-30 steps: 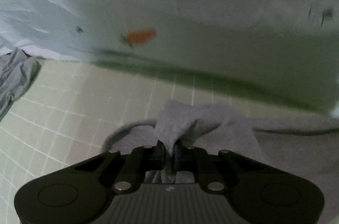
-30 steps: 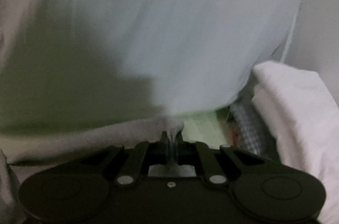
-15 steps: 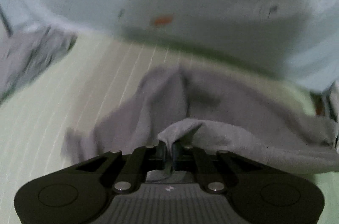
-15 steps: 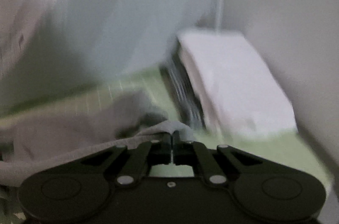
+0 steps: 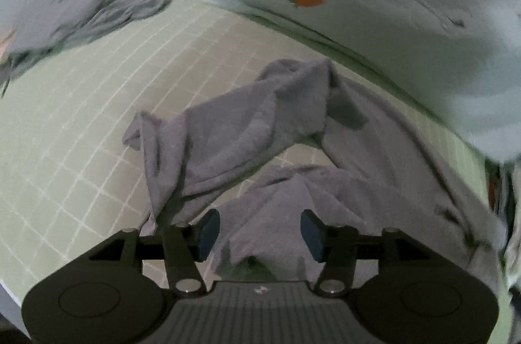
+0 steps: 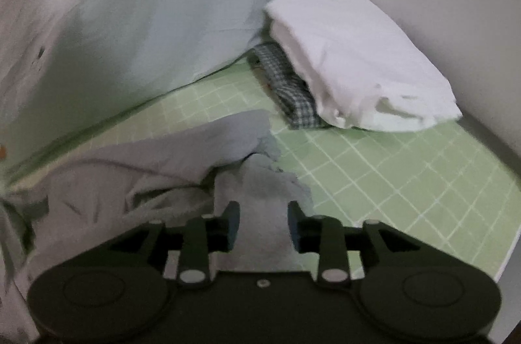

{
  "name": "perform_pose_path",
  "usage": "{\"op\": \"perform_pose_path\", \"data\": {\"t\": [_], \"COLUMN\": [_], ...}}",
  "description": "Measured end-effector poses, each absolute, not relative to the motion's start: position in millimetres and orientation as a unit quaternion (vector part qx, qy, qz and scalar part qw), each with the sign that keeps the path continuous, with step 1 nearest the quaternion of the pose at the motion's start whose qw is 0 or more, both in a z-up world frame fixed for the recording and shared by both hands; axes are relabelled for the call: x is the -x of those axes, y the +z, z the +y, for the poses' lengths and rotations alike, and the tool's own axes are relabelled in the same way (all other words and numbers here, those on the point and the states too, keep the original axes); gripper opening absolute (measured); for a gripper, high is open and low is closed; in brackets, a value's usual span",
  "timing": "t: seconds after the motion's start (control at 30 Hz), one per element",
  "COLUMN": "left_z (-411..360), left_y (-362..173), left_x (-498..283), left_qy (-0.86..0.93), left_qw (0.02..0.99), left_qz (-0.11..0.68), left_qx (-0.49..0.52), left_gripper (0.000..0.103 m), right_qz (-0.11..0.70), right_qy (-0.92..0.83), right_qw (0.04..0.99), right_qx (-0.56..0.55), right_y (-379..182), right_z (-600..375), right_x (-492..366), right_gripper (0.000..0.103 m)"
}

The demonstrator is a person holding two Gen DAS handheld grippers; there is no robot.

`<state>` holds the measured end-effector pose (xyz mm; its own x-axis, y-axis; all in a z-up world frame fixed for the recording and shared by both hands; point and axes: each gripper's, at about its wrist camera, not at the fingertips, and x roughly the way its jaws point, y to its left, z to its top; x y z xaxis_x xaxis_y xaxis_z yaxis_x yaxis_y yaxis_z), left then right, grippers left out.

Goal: Fold clothes

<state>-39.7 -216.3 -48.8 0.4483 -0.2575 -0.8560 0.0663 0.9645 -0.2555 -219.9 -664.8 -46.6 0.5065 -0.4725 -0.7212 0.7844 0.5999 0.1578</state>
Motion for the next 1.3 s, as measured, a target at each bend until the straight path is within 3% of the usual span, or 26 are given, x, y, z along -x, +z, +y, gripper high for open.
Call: {"op": "perform_pose_path", "data": {"t": [0.17,0.4,0.7,0.8,0.83,0.9,0.93,1.03,1.17,1.3], "left_z": [-202.0,-203.6,-204.4,-206.0,-207.1,-210.0,-211.6,-211.7,-203.6,-193.1], "left_y": [-69.6,-94.0,-120.8,-129.0,-131.3,-134.2,-134.5,-133.9,-130.8,-127.5], "left_x": [26.7,14.6,-1.9,-2.6,-2.4,-0.8,0.8,7.0,17.8,26.5], "left_qy": [-0.069,-0.057,-0.045,-0.046,-0.046,-0.043,-0.041,-0.036,-0.025,-0.020], "left_qw": [0.823,0.795,0.755,0.744,0.741,0.740,0.742,0.747,0.754,0.760], "left_qz": [0.543,0.580,0.609,0.615,0.617,0.621,0.623,0.626,0.629,0.626], "left_qx": [0.149,0.167,0.239,0.259,0.261,0.255,0.245,0.220,0.188,0.173], "left_gripper": [0.066,0.070,0.077,0.077,0.077,0.076,0.075,0.065,0.064,0.065], "right_qz": [0.285,0.169,0.115,0.126,0.125,0.123,0.122,0.126,0.159,0.342], "right_qy": [-0.410,-0.407,-0.318,-0.296,-0.301,-0.311,-0.318,-0.350,-0.454,-0.508], "right_qw": [0.790,0.682,0.566,0.563,0.570,0.586,0.603,0.684,0.776,0.755], "right_qx": [-0.357,-0.583,-0.752,-0.761,-0.754,-0.738,-0.721,-0.628,-0.409,-0.235], "right_y": [-61.7,-116.9,-185.9,-193.3,-190.3,-182.9,-173.0,-124.2,-63.8,-83.6], "right_z": [-699.3,-748.3,-768.5,-772.6,-773.7,-775.7,-776.2,-773.9,-756.2,-750.3], "right_x": [243.4,284.4,267.3,252.6,250.2,245.9,245.4,250.9,266.5,249.1], "right_gripper": [0.060,0.078,0.079,0.065,0.046,0.028,0.014,0.008,0.008,0.016]}}
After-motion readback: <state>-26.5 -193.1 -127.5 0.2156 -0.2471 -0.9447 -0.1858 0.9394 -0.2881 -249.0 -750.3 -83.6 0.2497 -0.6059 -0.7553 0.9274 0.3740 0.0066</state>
